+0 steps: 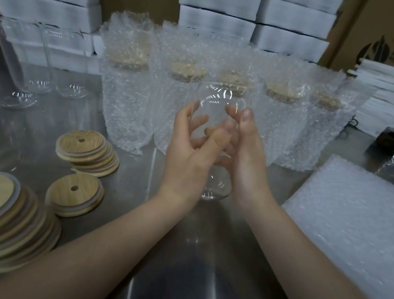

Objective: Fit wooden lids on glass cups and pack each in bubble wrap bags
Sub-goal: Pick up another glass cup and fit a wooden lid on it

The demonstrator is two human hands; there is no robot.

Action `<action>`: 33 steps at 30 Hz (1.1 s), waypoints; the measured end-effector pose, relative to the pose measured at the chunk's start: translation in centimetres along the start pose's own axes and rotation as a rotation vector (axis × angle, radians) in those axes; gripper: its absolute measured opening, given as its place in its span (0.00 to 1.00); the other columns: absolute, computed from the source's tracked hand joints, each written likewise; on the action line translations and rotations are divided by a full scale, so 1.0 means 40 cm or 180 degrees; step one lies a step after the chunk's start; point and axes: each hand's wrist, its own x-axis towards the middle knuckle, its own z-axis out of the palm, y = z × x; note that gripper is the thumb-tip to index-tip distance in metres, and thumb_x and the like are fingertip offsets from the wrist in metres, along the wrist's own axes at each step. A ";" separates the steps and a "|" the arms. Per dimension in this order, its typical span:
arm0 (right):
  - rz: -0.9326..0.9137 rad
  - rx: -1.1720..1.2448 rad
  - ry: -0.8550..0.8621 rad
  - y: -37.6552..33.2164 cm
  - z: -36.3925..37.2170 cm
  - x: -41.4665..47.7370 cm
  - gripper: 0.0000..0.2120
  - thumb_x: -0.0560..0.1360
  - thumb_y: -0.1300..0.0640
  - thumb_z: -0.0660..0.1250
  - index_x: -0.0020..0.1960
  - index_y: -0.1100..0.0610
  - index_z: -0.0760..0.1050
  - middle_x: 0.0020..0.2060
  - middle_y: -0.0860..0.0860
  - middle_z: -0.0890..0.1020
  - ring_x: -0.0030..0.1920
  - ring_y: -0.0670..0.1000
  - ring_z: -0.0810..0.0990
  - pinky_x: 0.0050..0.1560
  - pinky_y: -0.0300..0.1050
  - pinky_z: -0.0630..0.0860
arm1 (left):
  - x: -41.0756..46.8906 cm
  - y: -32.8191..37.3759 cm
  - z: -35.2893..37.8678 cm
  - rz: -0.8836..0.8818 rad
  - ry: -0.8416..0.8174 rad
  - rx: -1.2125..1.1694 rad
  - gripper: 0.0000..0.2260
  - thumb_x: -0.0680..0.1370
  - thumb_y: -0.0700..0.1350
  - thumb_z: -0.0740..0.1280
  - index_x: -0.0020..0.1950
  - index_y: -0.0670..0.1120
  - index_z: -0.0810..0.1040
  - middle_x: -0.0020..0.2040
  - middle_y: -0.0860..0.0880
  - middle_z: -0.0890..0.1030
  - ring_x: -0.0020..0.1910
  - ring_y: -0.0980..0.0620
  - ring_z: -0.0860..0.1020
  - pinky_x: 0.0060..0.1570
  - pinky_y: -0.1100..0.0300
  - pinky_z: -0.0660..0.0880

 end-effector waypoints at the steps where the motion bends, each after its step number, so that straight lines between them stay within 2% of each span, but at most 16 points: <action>1: -0.0057 0.0001 -0.0025 0.004 -0.001 -0.002 0.19 0.75 0.39 0.55 0.57 0.50 0.72 0.38 0.48 0.85 0.39 0.49 0.85 0.34 0.41 0.80 | 0.001 -0.002 -0.001 0.0035 0.0011 0.0018 0.35 0.64 0.64 0.70 0.68 0.58 0.66 0.63 0.48 0.77 0.57 0.49 0.82 0.58 0.44 0.79; 3: -0.0130 -0.0018 -0.0047 0.006 -0.001 -0.003 0.15 0.78 0.40 0.55 0.54 0.50 0.70 0.34 0.45 0.84 0.35 0.45 0.83 0.30 0.37 0.77 | 0.005 -0.011 -0.007 0.0077 0.0045 -0.0023 0.35 0.64 0.62 0.72 0.67 0.56 0.66 0.58 0.46 0.80 0.51 0.49 0.84 0.51 0.46 0.81; 5: -0.0171 -0.0135 -0.0045 0.002 0.001 -0.003 0.20 0.75 0.36 0.55 0.53 0.51 0.68 0.37 0.49 0.82 0.36 0.49 0.81 0.31 0.39 0.76 | 0.006 -0.016 -0.011 0.0112 0.0003 -0.0152 0.35 0.66 0.61 0.71 0.69 0.51 0.67 0.54 0.45 0.82 0.46 0.50 0.85 0.40 0.56 0.80; 7: -0.0165 -0.0291 -0.0082 -0.005 0.005 -0.003 0.24 0.71 0.33 0.53 0.54 0.51 0.68 0.42 0.55 0.80 0.37 0.51 0.80 0.32 0.43 0.76 | 0.007 -0.018 -0.017 0.0044 -0.0059 -0.0336 0.32 0.69 0.57 0.72 0.69 0.48 0.68 0.52 0.46 0.84 0.45 0.51 0.85 0.37 0.61 0.79; 9: -0.0133 -0.0367 -0.0086 -0.006 0.004 0.001 0.24 0.73 0.31 0.52 0.54 0.49 0.67 0.42 0.55 0.79 0.35 0.49 0.79 0.34 0.45 0.77 | 0.009 -0.019 -0.023 -0.0079 -0.0152 -0.0485 0.26 0.73 0.54 0.69 0.68 0.47 0.69 0.49 0.50 0.86 0.46 0.52 0.85 0.37 0.61 0.79; 11: -0.0070 -0.0341 -0.0045 -0.002 -0.001 0.005 0.25 0.73 0.31 0.51 0.56 0.49 0.67 0.41 0.55 0.76 0.34 0.48 0.77 0.35 0.46 0.76 | 0.012 -0.018 -0.029 -0.0195 -0.0279 -0.0579 0.21 0.74 0.54 0.67 0.65 0.49 0.71 0.46 0.57 0.86 0.48 0.53 0.85 0.39 0.60 0.80; 14: 0.0037 -0.0339 -0.0094 0.001 -0.007 0.014 0.25 0.78 0.34 0.48 0.60 0.52 0.67 0.40 0.56 0.75 0.34 0.50 0.75 0.35 0.44 0.74 | 0.015 -0.019 -0.034 -0.0345 -0.0383 -0.0684 0.18 0.73 0.55 0.66 0.61 0.51 0.73 0.46 0.58 0.86 0.50 0.52 0.85 0.43 0.57 0.81; 16: 0.0150 -0.0314 -0.0112 -0.001 -0.012 0.020 0.23 0.81 0.36 0.45 0.58 0.51 0.69 0.35 0.53 0.75 0.31 0.49 0.74 0.31 0.40 0.71 | 0.016 -0.017 -0.036 -0.0452 -0.0410 -0.0852 0.21 0.73 0.57 0.68 0.61 0.48 0.74 0.49 0.55 0.86 0.53 0.50 0.84 0.46 0.54 0.82; 18: 0.0261 -0.0234 -0.0154 -0.004 -0.021 0.023 0.22 0.82 0.38 0.45 0.55 0.50 0.72 0.30 0.51 0.76 0.27 0.46 0.75 0.27 0.39 0.69 | 0.019 -0.014 -0.038 -0.0588 -0.0480 -0.1002 0.26 0.71 0.60 0.68 0.63 0.45 0.75 0.55 0.52 0.84 0.58 0.48 0.82 0.55 0.50 0.80; 21: 0.0464 0.0196 -0.0294 -0.001 -0.038 0.020 0.23 0.83 0.40 0.47 0.51 0.50 0.76 0.26 0.47 0.77 0.25 0.43 0.77 0.24 0.36 0.71 | 0.021 -0.007 -0.038 -0.0782 -0.0540 -0.0977 0.31 0.74 0.63 0.61 0.69 0.43 0.73 0.66 0.50 0.79 0.65 0.45 0.77 0.67 0.41 0.72; 23: 0.0615 0.0495 -0.0408 -0.002 -0.043 0.017 0.22 0.82 0.39 0.49 0.51 0.51 0.76 0.27 0.48 0.78 0.26 0.44 0.78 0.26 0.37 0.74 | 0.020 -0.005 -0.039 -0.0917 -0.0584 -0.0967 0.34 0.73 0.65 0.59 0.71 0.44 0.71 0.71 0.48 0.74 0.67 0.45 0.76 0.68 0.39 0.69; 25: 0.0656 0.0679 -0.0486 -0.006 -0.038 0.012 0.23 0.82 0.38 0.50 0.56 0.52 0.75 0.32 0.51 0.80 0.30 0.46 0.80 0.30 0.39 0.77 | 0.015 -0.004 -0.035 -0.0903 -0.0658 -0.0886 0.32 0.72 0.66 0.58 0.70 0.48 0.73 0.70 0.47 0.74 0.67 0.46 0.76 0.68 0.41 0.70; 27: 0.0634 0.0742 -0.0538 -0.008 -0.032 0.011 0.25 0.80 0.36 0.49 0.61 0.52 0.74 0.42 0.57 0.79 0.39 0.52 0.81 0.41 0.46 0.79 | 0.015 -0.006 -0.031 -0.0775 -0.0630 -0.0830 0.29 0.72 0.66 0.59 0.67 0.52 0.73 0.66 0.44 0.77 0.63 0.45 0.79 0.65 0.45 0.74; 30: 0.0684 0.0929 -0.0668 -0.012 -0.028 0.009 0.27 0.75 0.33 0.52 0.63 0.51 0.70 0.52 0.63 0.79 0.51 0.63 0.78 0.56 0.63 0.75 | 0.025 -0.007 -0.036 -0.0354 -0.0433 -0.0552 0.22 0.73 0.65 0.59 0.64 0.58 0.72 0.58 0.44 0.79 0.50 0.50 0.82 0.48 0.52 0.79; 31: 0.0700 0.0993 -0.0694 -0.013 -0.028 0.010 0.28 0.73 0.33 0.54 0.63 0.50 0.69 0.53 0.63 0.80 0.53 0.64 0.79 0.57 0.66 0.75 | 0.029 -0.006 -0.039 -0.0206 -0.0354 -0.0397 0.19 0.75 0.65 0.57 0.63 0.60 0.72 0.58 0.46 0.79 0.48 0.54 0.82 0.45 0.54 0.79; 33: 0.0661 0.1057 -0.0705 -0.016 -0.032 0.011 0.29 0.70 0.32 0.56 0.63 0.49 0.69 0.51 0.61 0.83 0.48 0.63 0.83 0.51 0.65 0.80 | 0.028 -0.006 -0.039 -0.0091 -0.0233 -0.0328 0.19 0.77 0.65 0.57 0.63 0.59 0.75 0.59 0.49 0.80 0.47 0.56 0.83 0.42 0.57 0.81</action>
